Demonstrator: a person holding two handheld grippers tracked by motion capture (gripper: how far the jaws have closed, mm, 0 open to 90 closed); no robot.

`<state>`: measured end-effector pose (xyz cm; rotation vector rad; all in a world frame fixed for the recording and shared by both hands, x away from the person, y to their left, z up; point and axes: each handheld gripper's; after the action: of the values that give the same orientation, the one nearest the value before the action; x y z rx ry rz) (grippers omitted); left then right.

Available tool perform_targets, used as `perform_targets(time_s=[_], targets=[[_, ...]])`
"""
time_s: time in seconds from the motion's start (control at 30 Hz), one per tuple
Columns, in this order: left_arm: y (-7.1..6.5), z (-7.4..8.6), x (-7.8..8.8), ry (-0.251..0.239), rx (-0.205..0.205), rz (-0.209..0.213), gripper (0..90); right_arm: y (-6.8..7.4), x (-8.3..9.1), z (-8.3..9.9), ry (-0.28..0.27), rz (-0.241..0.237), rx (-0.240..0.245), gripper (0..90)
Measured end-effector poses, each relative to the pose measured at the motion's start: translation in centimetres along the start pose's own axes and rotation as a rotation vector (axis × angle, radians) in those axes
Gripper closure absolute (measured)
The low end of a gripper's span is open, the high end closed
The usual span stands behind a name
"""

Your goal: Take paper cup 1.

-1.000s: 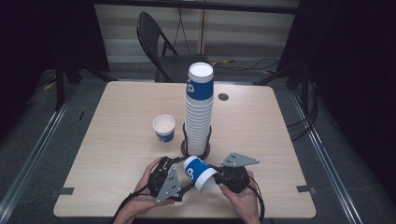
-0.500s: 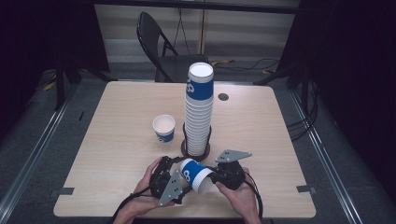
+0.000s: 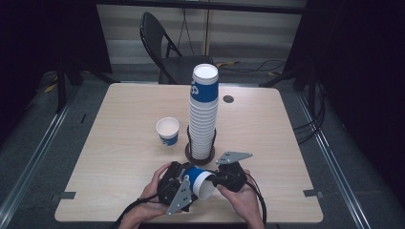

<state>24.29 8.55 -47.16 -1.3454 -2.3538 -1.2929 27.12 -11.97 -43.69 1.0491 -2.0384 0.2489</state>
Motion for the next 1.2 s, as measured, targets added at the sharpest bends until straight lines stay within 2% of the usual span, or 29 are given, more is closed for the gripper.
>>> perform_targets(time_s=[0.13,0.17,0.2,0.23,0.3,0.43,0.53,0.8,0.87,1.07,1.2], targets=[[-0.2,-0.4,0.0,-0.040,0.009,0.029,13.3,-0.1,-0.1,-0.2,0.008,0.007,-0.004,87.2],[-0.3,-0.6,0.0,-0.045,0.009,0.026,13.9,-0.2,-0.2,-0.2,0.006,0.000,-0.007,87.3],[-0.3,-0.7,-0.1,-0.038,-0.002,0.021,13.3,-0.1,-0.2,-0.3,0.010,0.002,-0.012,87.4],[-0.3,-0.8,-0.2,-0.045,0.010,0.031,13.7,0.0,-0.2,-0.3,0.012,0.008,-0.004,87.4],[-0.2,-0.8,-0.2,-0.047,0.006,0.029,12.3,0.2,-0.3,-0.4,0.008,0.007,-0.003,87.3],[-0.4,-1.1,-0.1,-0.057,0.010,0.027,15.5,0.1,-0.6,-0.4,0.007,-0.011,-0.015,87.8],[-0.3,-1.1,-0.1,-0.058,0.012,0.026,15.4,0.3,-0.9,-0.6,0.014,-0.005,-0.015,87.8],[-0.1,-1.4,-0.2,-0.056,0.020,0.023,15.9,0.1,-1.1,-0.6,0.007,-0.021,-0.048,86.6],[0.0,-1.4,-0.2,-0.059,0.018,0.025,16.5,0.0,-1.0,-0.6,-0.001,-0.024,-0.070,86.5],[0.3,-1.1,-0.3,-0.077,0.054,0.045,17.2,-0.1,-1.1,-0.5,-0.010,-0.024,-0.085,85.8],[0.6,-0.8,-0.3,-0.095,0.108,0.060,17.5,-0.2,-1.2,-0.2,-0.025,-0.026,-0.104,82.5]])
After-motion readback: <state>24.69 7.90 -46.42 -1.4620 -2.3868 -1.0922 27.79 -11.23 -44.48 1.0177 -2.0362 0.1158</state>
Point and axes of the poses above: each handheld gripper's, and its own axes: x roughly backward along the jaws, z roughly out of its underside, y roughly to its left, and after that the axes turned 9 degrees about y, right-handed
